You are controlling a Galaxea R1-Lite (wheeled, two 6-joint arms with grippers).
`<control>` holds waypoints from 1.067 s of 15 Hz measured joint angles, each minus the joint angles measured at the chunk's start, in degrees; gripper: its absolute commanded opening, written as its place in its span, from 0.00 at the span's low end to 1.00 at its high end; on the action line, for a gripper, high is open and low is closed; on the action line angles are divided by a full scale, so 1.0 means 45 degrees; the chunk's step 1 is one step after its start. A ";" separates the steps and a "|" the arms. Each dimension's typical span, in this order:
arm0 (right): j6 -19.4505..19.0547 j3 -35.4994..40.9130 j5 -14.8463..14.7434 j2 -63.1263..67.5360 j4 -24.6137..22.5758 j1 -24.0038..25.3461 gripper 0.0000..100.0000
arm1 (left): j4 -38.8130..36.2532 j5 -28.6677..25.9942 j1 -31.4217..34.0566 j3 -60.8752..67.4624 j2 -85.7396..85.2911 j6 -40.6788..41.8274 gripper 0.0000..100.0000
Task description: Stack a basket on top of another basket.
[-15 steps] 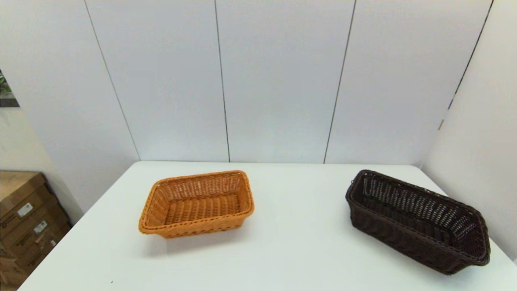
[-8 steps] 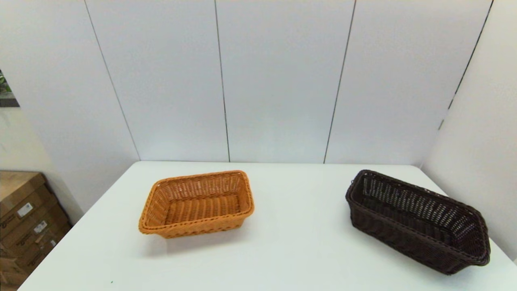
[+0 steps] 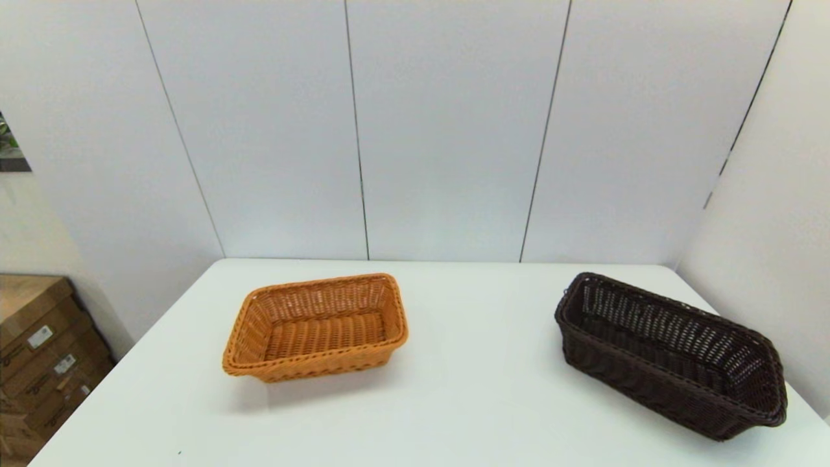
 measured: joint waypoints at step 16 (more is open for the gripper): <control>0.0000 0.0000 0.0000 0.0000 0.0000 -0.0005 1.00 | 0.2633 -0.0127 -0.0022 -0.1449 0.0016 -0.0114 1.00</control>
